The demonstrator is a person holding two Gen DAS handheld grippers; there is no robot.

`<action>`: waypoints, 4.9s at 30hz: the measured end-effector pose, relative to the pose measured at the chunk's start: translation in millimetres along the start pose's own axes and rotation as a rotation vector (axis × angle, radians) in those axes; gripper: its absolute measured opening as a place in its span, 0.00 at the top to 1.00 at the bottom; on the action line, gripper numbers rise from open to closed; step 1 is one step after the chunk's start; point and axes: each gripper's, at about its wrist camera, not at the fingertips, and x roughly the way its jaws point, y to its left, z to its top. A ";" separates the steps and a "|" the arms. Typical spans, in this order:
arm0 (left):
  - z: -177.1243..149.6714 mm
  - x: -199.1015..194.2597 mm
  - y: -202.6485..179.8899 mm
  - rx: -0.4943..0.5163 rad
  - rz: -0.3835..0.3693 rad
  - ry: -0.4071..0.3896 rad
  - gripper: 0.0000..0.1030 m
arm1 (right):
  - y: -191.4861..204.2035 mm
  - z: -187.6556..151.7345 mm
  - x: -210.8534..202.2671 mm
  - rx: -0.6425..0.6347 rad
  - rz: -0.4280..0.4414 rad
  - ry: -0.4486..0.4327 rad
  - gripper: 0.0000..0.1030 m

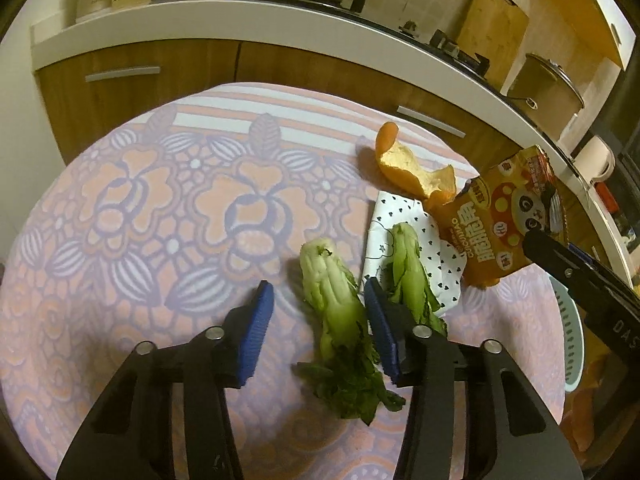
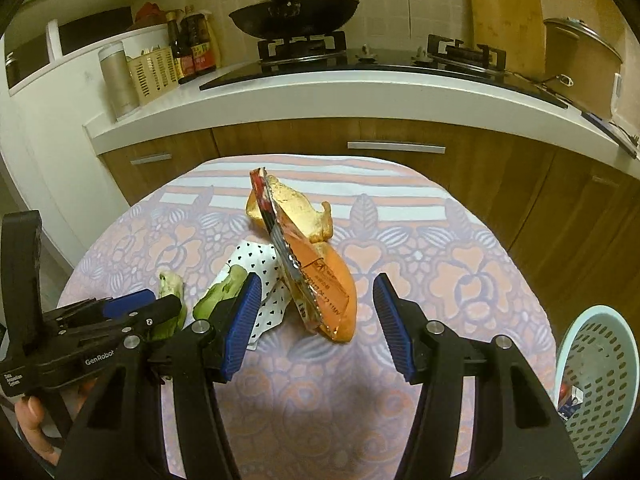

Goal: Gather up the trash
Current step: 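Grasp the green bok choy stalk with the left tool while the right tool grasps the orange snack packet, then carry the stalk and snack packet over the blue basket and open both tools, then lower the left tool onto the second green stalk and close it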

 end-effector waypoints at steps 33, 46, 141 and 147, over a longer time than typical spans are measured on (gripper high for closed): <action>9.4 -60.7 -89.1 0.153 -0.121 -0.158 0.82 | -32.0 -14.3 -108.4 0.010 -0.101 -0.170 0.85; 2.7 -51.4 -190.1 0.319 -0.237 -0.142 0.82 | -114.9 -49.9 -152.2 0.162 -0.240 -0.197 0.85; 8.1 -52.6 -129.7 0.259 0.005 -0.269 0.67 | -119.9 -45.3 -74.2 0.260 -0.100 -0.035 0.69; 15.8 -27.1 -70.9 0.156 -0.027 -0.162 0.69 | -68.8 -36.1 -30.0 0.173 -0.044 0.022 0.69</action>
